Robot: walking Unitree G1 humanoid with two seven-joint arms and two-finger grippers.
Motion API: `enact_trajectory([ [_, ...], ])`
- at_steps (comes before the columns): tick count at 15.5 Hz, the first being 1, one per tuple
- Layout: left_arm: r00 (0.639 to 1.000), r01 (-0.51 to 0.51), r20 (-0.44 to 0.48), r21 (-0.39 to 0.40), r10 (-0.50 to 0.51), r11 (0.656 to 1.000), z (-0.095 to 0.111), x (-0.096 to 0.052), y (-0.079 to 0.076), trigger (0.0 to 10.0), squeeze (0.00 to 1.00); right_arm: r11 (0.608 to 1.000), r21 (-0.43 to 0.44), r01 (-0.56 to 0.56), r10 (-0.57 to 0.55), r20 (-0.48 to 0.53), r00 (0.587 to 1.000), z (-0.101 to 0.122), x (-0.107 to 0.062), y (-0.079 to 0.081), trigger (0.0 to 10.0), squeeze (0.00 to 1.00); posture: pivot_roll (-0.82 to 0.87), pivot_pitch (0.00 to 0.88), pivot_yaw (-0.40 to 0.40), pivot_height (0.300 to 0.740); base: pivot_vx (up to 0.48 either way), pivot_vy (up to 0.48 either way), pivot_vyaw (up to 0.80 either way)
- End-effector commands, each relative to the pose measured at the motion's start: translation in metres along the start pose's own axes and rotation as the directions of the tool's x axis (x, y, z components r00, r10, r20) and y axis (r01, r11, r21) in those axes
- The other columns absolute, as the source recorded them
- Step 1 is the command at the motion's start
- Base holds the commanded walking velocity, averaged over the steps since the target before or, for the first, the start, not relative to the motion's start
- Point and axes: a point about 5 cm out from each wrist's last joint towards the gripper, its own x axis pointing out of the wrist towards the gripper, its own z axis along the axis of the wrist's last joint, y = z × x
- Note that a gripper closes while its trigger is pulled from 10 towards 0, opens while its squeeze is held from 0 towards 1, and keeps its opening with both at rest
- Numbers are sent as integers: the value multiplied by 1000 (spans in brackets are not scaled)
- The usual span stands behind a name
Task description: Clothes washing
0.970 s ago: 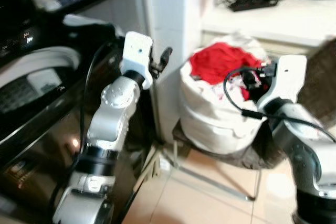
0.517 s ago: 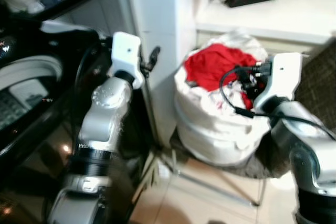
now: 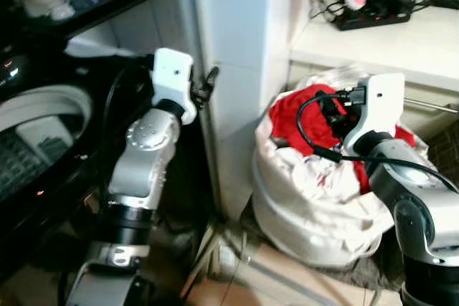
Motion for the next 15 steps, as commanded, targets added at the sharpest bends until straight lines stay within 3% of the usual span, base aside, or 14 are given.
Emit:
enact_trajectory([
  [1, 1000, 4, -2, 6, -4, 1000, 1, 0, -1, 10000, 0, 1000, -2, 1, -1, 5, 1000, 2, 0, -3, 10000, 0, -31, 0, 61, 740, 424, 0, 0],
  [5, 1000, 19, -21, 16, -18, 1000, 0, -6, 4, 10000, 0, 999, 9, -43, 44, -2, 999, 0, -2, 0, 10000, 0, -30, 0, 66, 740, 199, 0, 0],
  [6, 997, 77, -29, 47, -75, 996, -4, -10, 4, 10000, 0, 999, 21, -39, 39, -8, 999, -1, -2, -1, 10000, 0, -30, 0, 66, 740, 0, 0, 0],
  [7, 979, 200, -60, 74, -196, 977, -8, -17, 0, 10000, 0, 1000, 11, -20, 20, -30, 999, -4, -2, -6, 10000, 0, -27, 0, 67, 740, 0, 0, 0],
  [9, 961, 270, -81, 89, -263, 959, -10, -22, -4, 10000, 0, 1000, 3, 2, -2, -54, 999, -8, -1, -12, 10000, 0, -27, 0, 70, 740, 0, 0, 0],
  [10, 952, 300, -91, 69, -293, 952, -11, -24, -6, 10000, 0, 1000, 13, 20, -19, -78, 997, -12, 2, -23, 10000, 1000, -28, 0, 76, 740, 0, 0, 0],
  [15, 935, 347, -92, 29, -344, 937, -8, -25, -11, 10000, 0, 1000, -9, 23, -24, -187, 982, -29, 18, -61, 10000, 1000, -23, 0, 85, 740, 0, 0, 0],
])
